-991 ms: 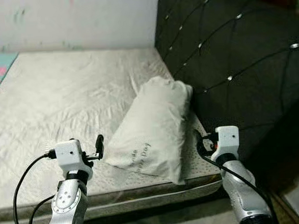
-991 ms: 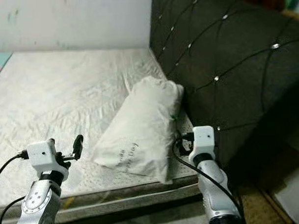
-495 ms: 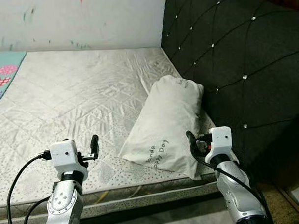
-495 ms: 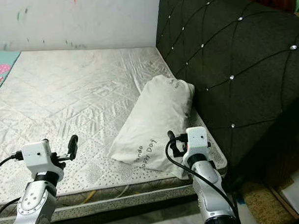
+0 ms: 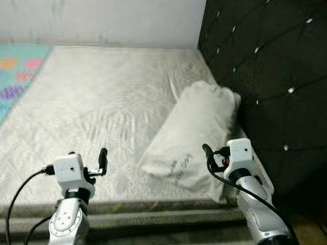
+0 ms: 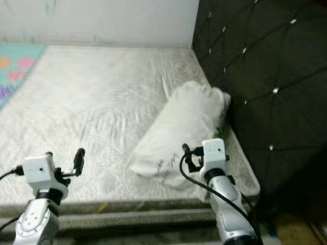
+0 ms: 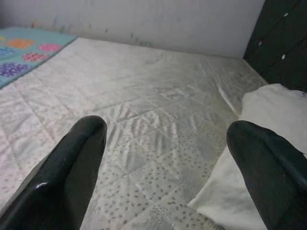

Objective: Clean up the room

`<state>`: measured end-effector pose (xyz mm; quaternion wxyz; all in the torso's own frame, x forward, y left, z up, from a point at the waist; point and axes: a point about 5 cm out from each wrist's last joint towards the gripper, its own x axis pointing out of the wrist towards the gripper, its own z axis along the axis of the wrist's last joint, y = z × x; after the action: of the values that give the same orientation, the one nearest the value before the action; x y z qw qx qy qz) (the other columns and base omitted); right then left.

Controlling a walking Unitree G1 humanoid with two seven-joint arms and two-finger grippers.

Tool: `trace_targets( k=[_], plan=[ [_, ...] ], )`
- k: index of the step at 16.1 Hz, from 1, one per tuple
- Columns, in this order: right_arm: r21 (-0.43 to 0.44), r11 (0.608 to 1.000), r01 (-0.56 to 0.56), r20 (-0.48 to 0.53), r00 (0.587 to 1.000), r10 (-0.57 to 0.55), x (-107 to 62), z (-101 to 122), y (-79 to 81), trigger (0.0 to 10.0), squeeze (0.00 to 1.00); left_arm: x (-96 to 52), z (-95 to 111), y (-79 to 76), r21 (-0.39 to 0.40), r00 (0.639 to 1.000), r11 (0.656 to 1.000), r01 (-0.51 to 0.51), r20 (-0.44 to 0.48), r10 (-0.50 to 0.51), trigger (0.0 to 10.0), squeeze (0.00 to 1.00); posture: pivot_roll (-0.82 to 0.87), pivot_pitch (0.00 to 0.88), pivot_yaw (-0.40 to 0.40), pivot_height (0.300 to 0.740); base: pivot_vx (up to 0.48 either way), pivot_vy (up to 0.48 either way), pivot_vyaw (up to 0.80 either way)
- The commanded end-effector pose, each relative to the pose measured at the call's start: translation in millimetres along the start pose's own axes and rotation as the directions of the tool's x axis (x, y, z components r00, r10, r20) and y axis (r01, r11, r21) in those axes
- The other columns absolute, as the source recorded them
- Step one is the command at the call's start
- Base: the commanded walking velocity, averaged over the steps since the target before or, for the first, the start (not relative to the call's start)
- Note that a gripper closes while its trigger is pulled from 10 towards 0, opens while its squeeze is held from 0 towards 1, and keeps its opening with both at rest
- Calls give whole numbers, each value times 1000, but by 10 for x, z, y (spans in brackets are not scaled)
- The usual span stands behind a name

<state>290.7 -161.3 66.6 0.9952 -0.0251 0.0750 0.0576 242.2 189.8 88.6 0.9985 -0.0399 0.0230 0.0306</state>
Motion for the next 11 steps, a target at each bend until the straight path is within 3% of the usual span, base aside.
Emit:
trace_targets(
  k=[1, 11],
  plan=[
    [-5, 1000, 10, 7, 1000, -10, -3, 25, -50, 10000, 0, 17, 43, -64, -5, 999, 999, 33, 21, -33, 10000, 0, -60, 0, -62, 740, 322, 0, 0],
    [-4, 1000, 10, 13, 1000, -10, 6, 34, -48, 10000, 0, 22, 28, -72, -7, 999, 1000, 30, 15, -30, 10000, 0, -58, 0, -66, 740, 297, 0, 0]
  ],
)
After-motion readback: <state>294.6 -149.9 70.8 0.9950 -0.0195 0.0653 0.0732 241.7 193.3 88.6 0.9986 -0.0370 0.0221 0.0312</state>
